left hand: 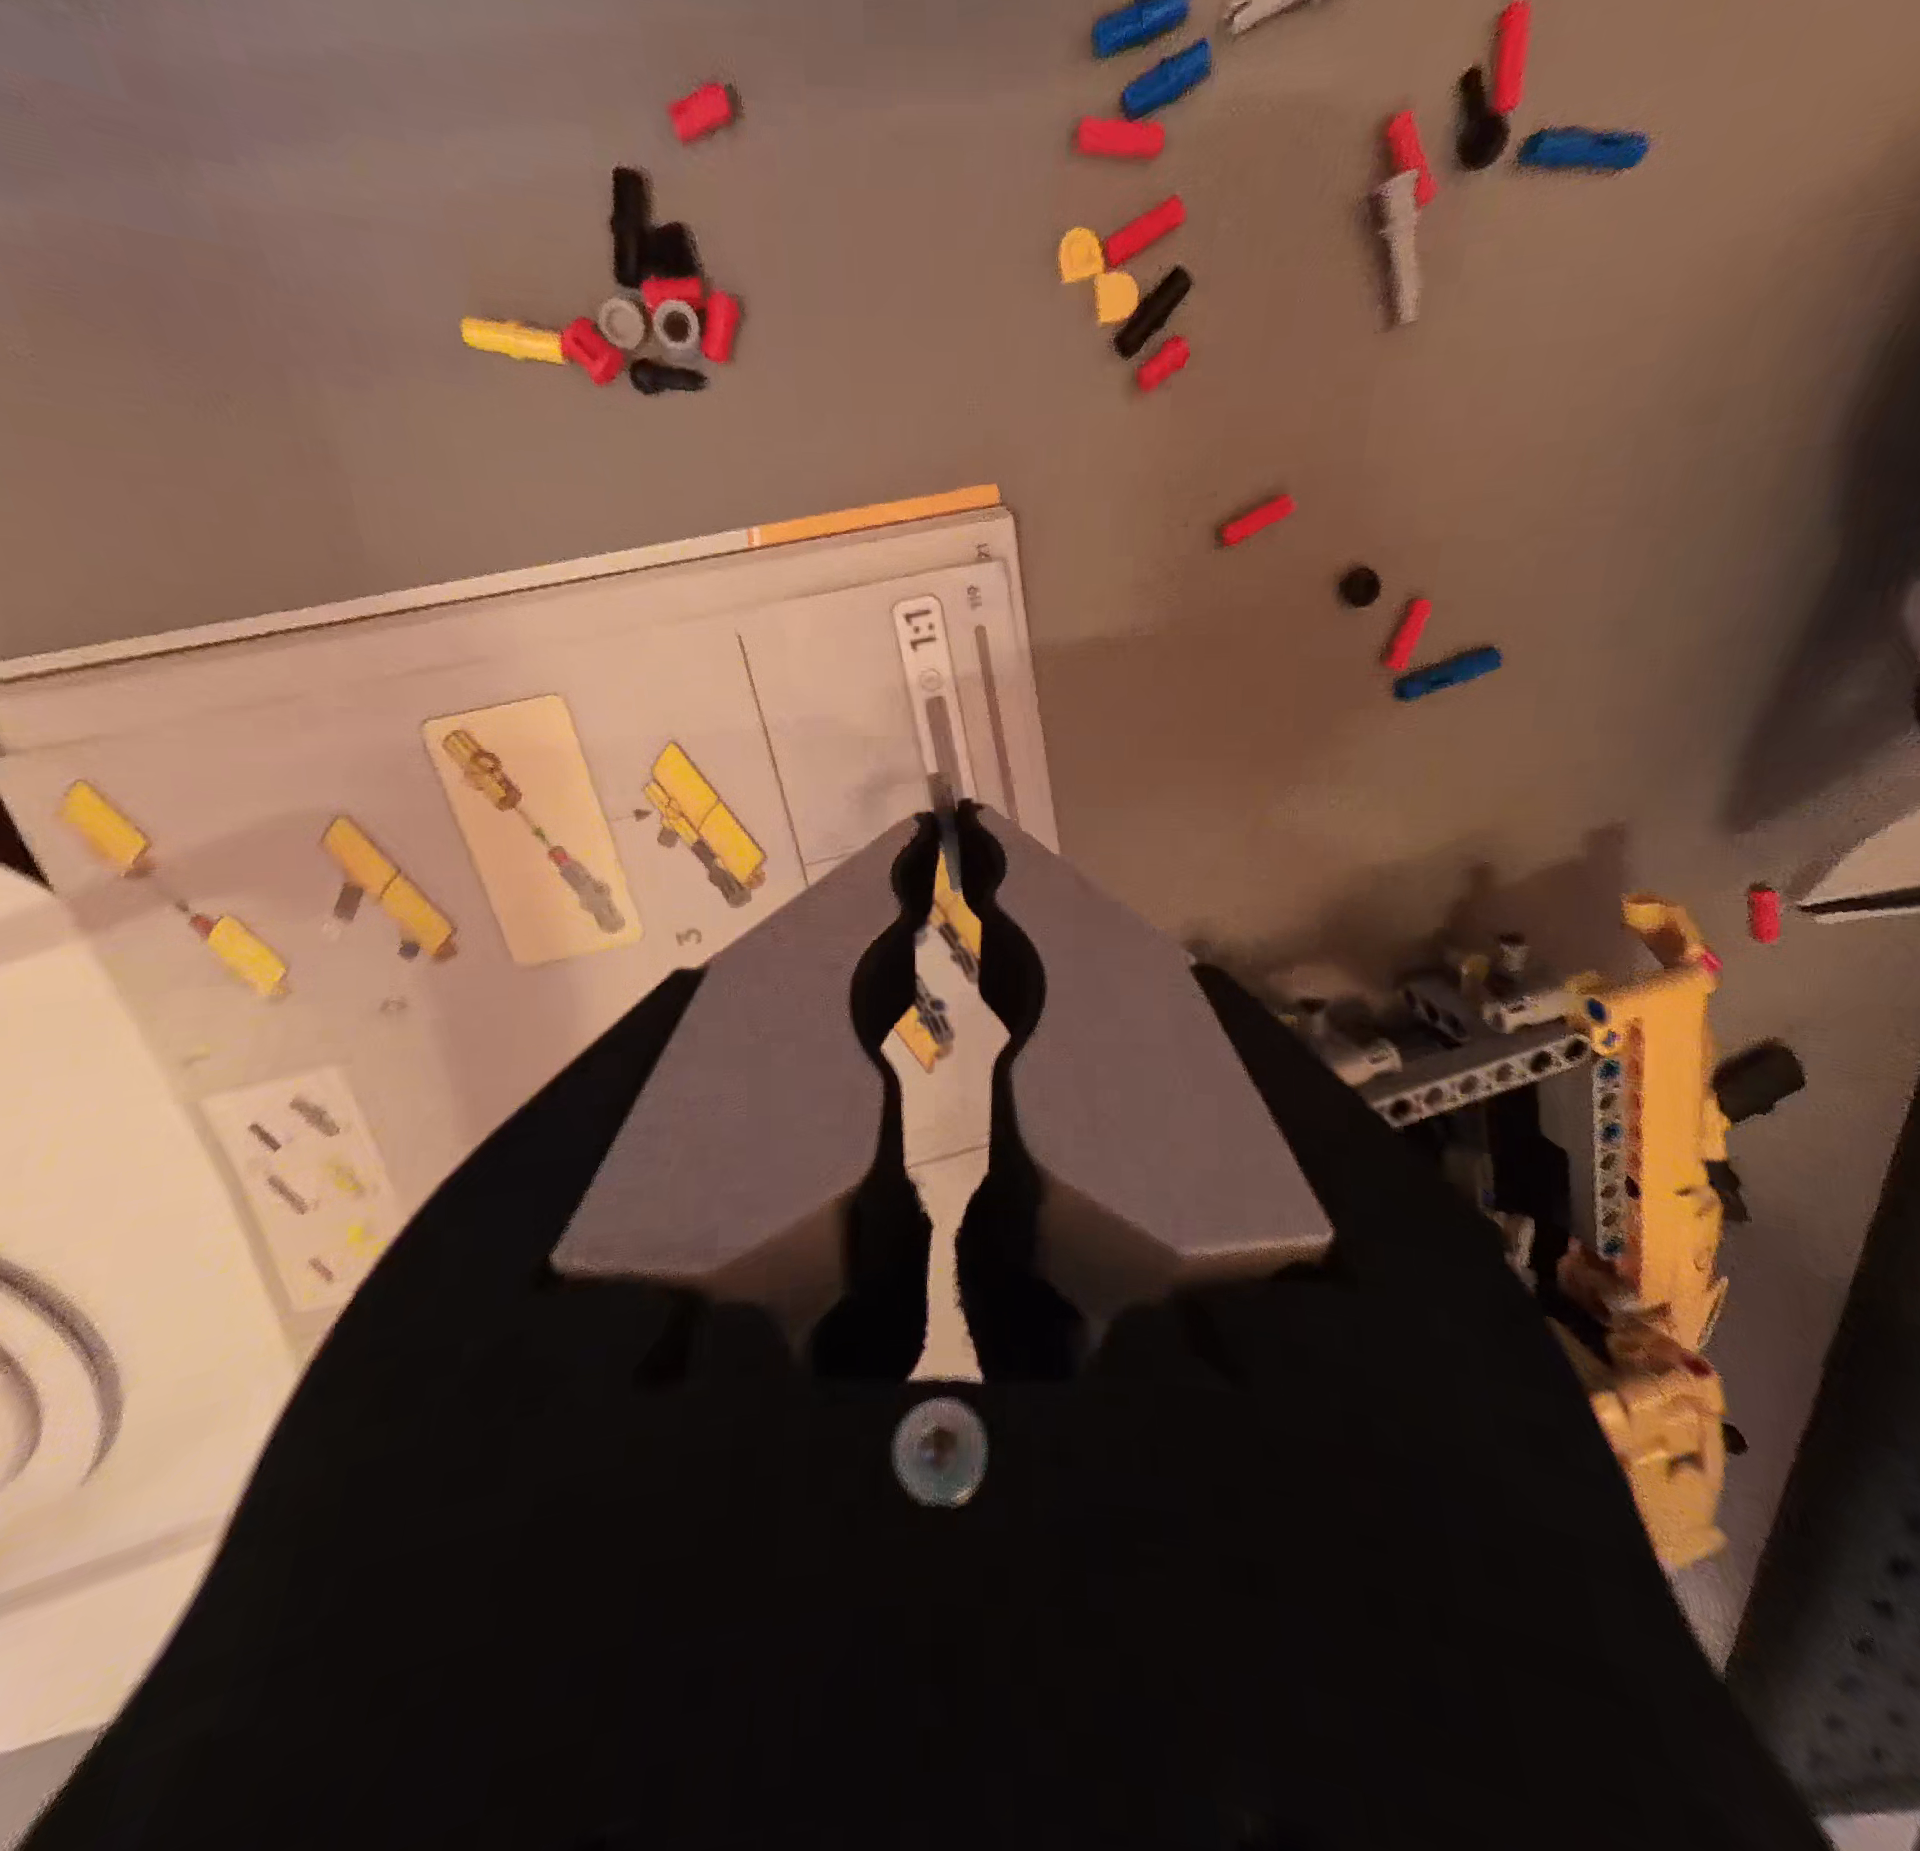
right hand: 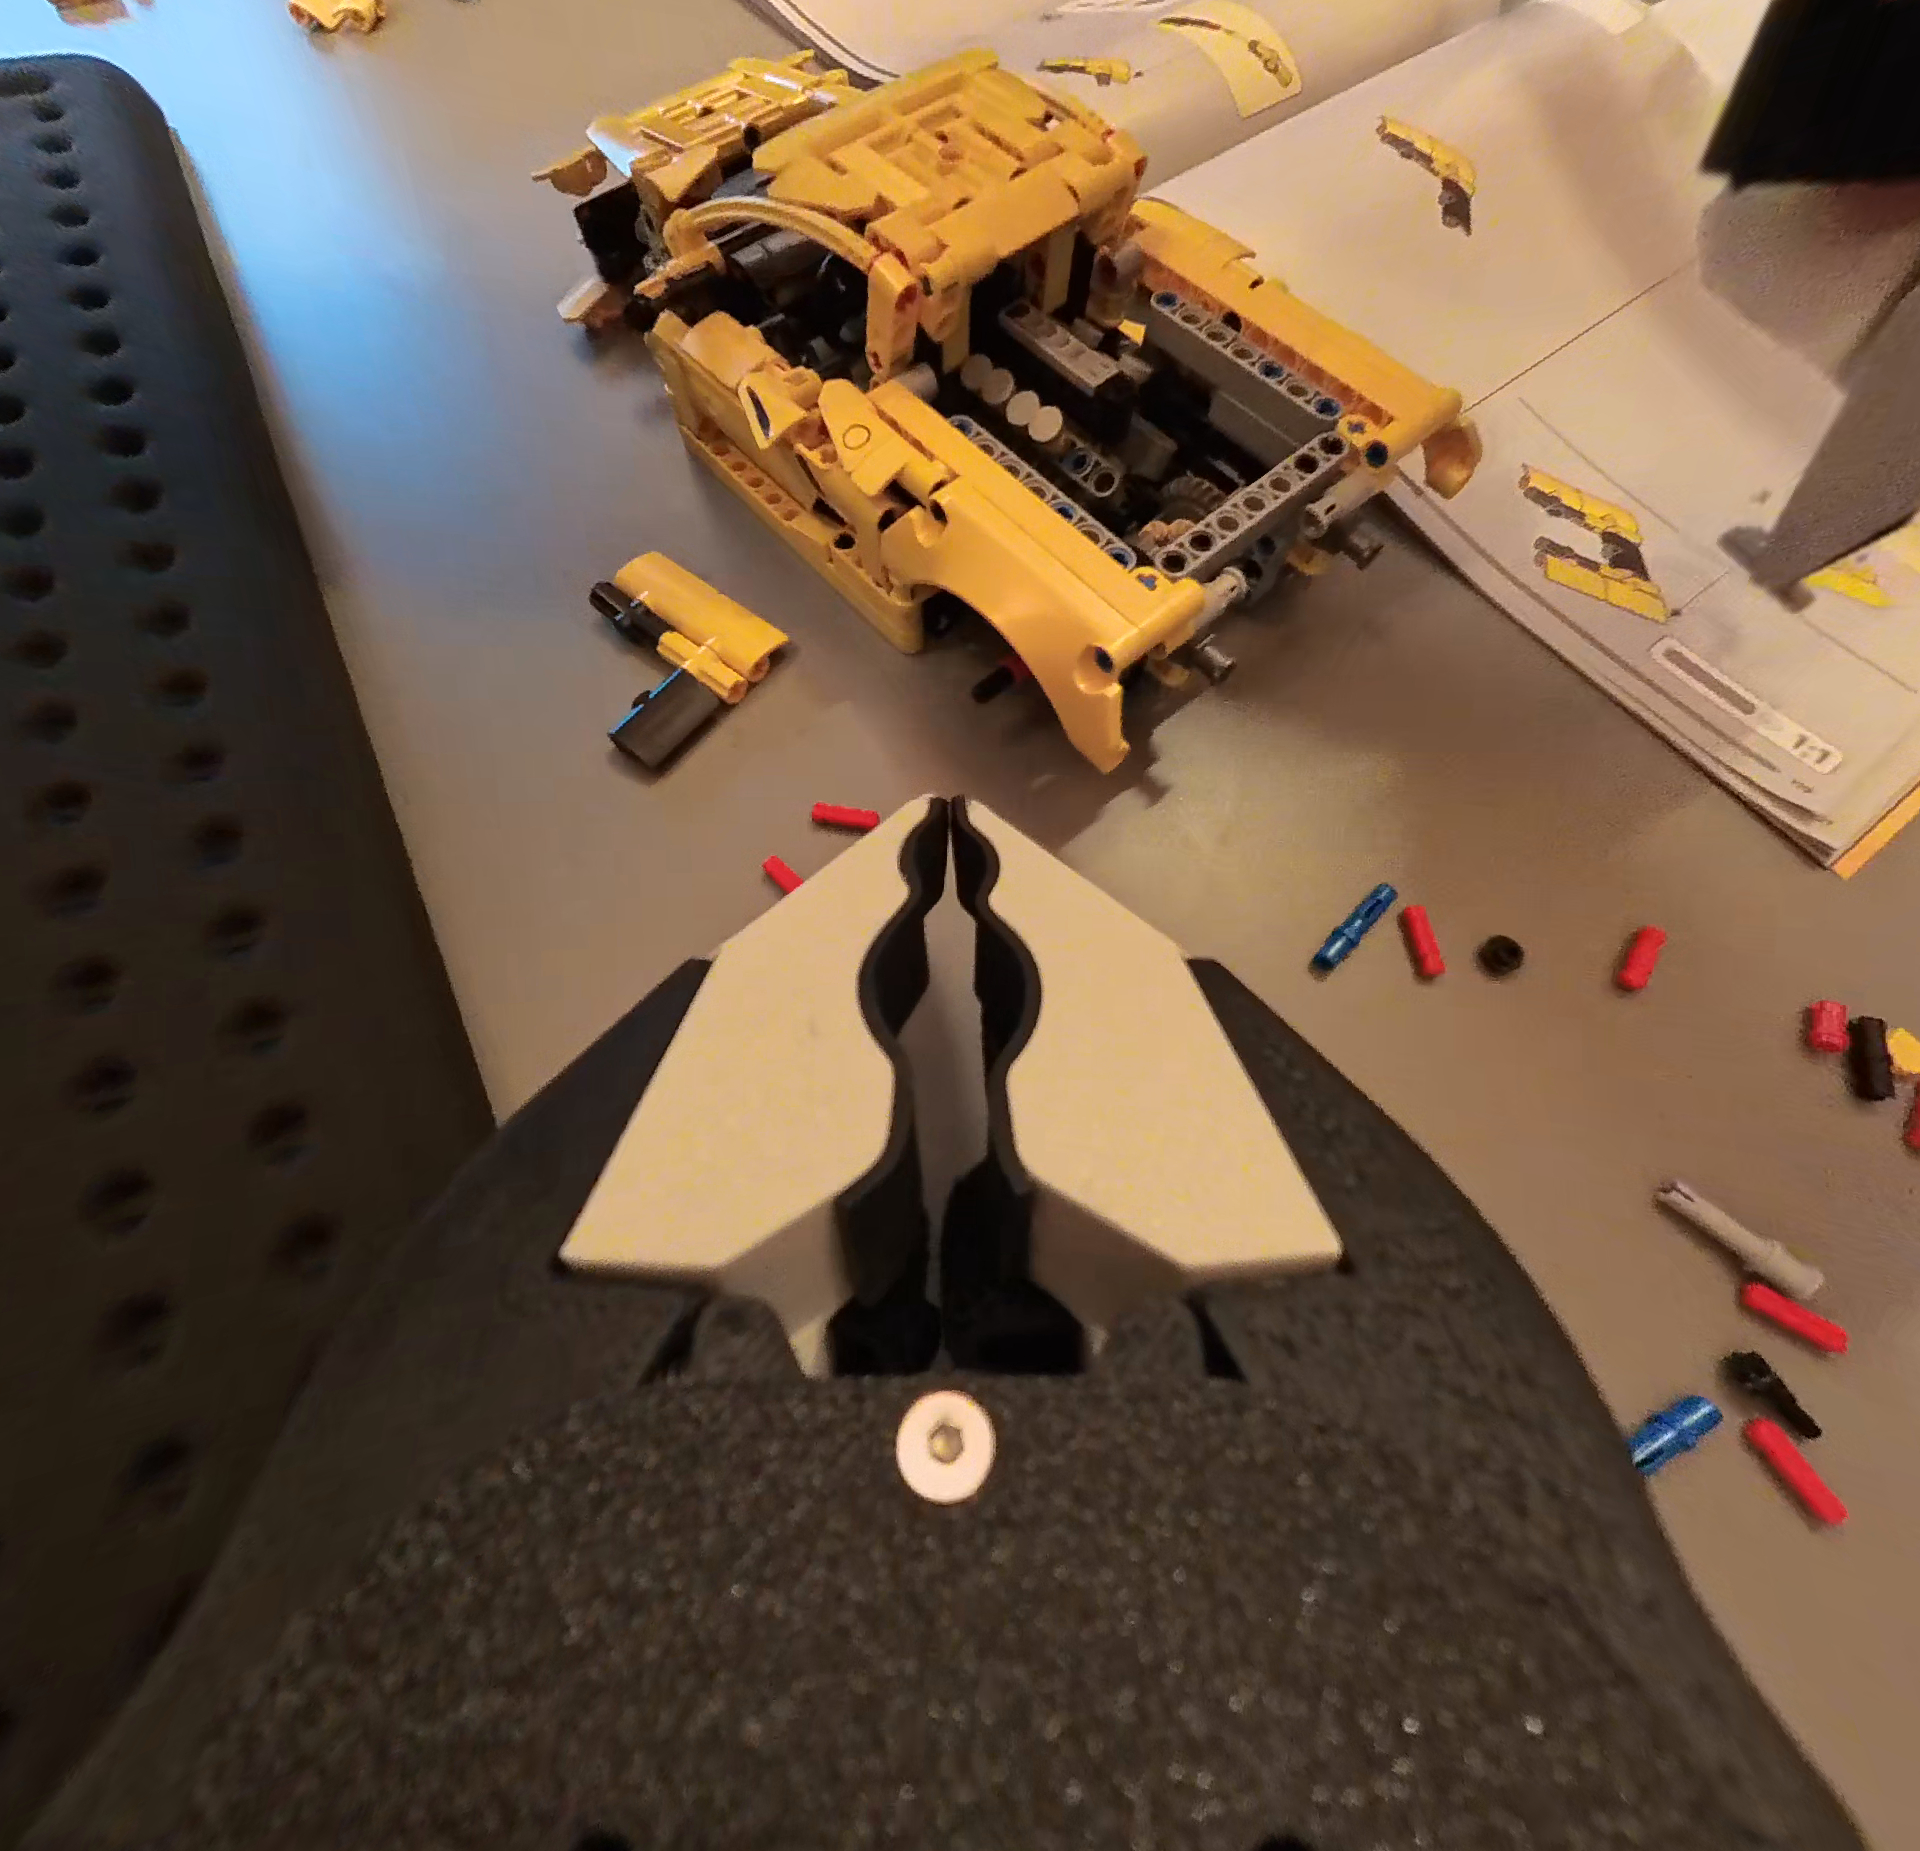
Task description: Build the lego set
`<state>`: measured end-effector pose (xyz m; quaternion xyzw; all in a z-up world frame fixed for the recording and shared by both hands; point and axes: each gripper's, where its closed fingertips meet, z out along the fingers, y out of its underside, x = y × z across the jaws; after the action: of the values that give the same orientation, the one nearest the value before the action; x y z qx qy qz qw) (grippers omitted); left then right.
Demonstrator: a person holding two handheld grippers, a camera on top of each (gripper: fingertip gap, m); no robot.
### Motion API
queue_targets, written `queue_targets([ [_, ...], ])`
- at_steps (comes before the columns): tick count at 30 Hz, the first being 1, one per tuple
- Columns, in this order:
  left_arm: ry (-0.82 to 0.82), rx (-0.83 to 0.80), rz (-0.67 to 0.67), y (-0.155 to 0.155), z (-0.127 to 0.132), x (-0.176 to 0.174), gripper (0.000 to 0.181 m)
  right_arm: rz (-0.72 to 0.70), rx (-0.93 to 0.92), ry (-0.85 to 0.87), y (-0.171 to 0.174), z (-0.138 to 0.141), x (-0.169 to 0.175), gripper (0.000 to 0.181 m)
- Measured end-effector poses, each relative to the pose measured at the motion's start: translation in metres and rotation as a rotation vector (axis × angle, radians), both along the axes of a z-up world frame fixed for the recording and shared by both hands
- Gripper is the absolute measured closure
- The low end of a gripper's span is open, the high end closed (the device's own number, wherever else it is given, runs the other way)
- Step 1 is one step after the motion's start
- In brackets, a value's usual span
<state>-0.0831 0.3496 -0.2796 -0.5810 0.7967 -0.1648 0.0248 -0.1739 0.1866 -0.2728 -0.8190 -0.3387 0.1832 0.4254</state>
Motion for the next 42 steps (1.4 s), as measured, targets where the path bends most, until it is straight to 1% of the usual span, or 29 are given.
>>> queue_targets([
  [5, 0.035, -0.019, 0.003, -0.005, -0.012, 0.007, 0.178, 0.011, -0.006, 0.054, -0.002, 0.006, 0.0, 0.181],
  [8, 0.045, -0.007, 0.012, -0.003, -0.012, 0.01, 0.178, 0.026, -0.009, 0.069, -0.005, 0.008, -0.002, 0.18],
  [13, 0.028, -0.038, 0.031, -0.006, -0.012, 0.016, 0.178, 0.036, -0.007, 0.074, -0.006, 0.009, -0.004, 0.18],
  [19, 0.055, -0.029, 0.009, -0.005, -0.023, 0.009, 0.178, 0.037, -0.009, 0.077, -0.007, 0.009, -0.005, 0.18],
  [23, 0.049, -0.037, 0.015, -0.006, -0.023, 0.01, 0.179, 0.038, -0.01, 0.079, -0.007, 0.009, -0.005, 0.18],
  [29, 0.041, -0.027, -0.015, -0.006, -0.023, 0.01, 0.178, 0.043, -0.017, 0.074, -0.007, 0.007, -0.005, 0.18],
  [36, 0.052, -0.019, 0.002, -0.007, -0.022, 0.009, 0.179, 0.035, -0.007, 0.078, -0.007, 0.009, -0.004, 0.18],
  [37, 0.049, -0.042, 0.037, -0.009, -0.019, 0.008, 0.178, 0.022, 0.007, 0.085, -0.005, 0.012, -0.002, 0.179],
  [38, 0.021, -0.082, 0.091, -0.013, -0.009, 0.008, 0.179, -0.011, 0.03, 0.091, -0.001, 0.016, 0.003, 0.176],
  [39, -0.047, -0.152, 0.139, -0.023, 0.008, 0.01, 0.179, -0.069, 0.071, 0.099, 0.006, 0.023, 0.012, 0.164],
  [40, -0.134, -0.227, 0.177, -0.034, 0.032, 0.008, 0.179, -0.13, 0.114, 0.114, 0.013, 0.031, 0.023, 0.161],
  [41, -0.217, -0.27, 0.215, -0.044, 0.057, 0.0, 0.179, -0.173, 0.142, 0.142, 0.016, 0.039, 0.031, 0.165],
  [42, -0.295, -0.281, 0.252, -0.053, 0.079, -0.012, 0.179, -0.221, 0.15, 0.166, 0.02, 0.042, 0.04, 0.168],
])
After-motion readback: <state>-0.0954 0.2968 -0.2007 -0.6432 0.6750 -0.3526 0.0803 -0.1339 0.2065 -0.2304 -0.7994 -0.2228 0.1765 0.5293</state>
